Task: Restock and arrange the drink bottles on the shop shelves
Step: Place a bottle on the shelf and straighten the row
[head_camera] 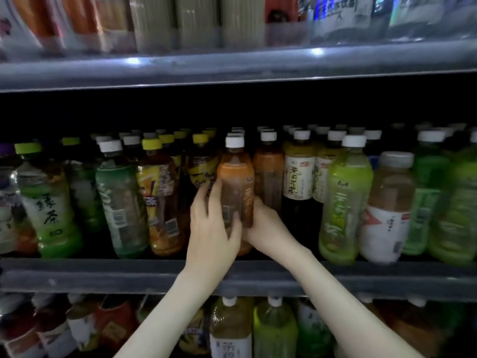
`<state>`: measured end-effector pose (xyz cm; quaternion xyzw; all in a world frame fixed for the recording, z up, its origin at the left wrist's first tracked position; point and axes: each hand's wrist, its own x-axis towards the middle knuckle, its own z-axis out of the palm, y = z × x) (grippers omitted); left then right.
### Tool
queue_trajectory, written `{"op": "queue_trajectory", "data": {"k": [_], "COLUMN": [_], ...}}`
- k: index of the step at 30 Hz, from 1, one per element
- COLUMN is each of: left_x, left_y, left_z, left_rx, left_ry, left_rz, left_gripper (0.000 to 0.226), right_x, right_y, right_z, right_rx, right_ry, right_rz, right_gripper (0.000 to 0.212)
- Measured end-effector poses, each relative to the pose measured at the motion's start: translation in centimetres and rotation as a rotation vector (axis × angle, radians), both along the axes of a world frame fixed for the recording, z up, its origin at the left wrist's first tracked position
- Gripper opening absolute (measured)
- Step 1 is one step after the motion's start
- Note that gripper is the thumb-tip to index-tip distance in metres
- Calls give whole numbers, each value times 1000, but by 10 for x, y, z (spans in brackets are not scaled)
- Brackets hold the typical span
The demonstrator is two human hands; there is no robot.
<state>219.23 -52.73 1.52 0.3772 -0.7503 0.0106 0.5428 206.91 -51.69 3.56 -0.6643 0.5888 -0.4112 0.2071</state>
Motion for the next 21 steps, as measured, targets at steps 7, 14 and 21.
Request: {"op": "queue_trajectory", "data": {"k": [7,14,21], "left_x": [-46,-117,-174], "left_y": [16,45,67], "left_z": [16,23,24], "left_rx": [-228,-249,-124], "left_ry": [-15,-74,-33], "left_rz": [-38,-229,-346], "left_gripper": [60,58,58], "right_x": [-41,-118,-241], "right_y": [52,94,130], "right_z": [4,8,0], "right_rx": [-332,-938,-872], "right_ry": [147,418,376], "right_rz": [-134,-514,-928], "right_gripper": [46,36,43]}}
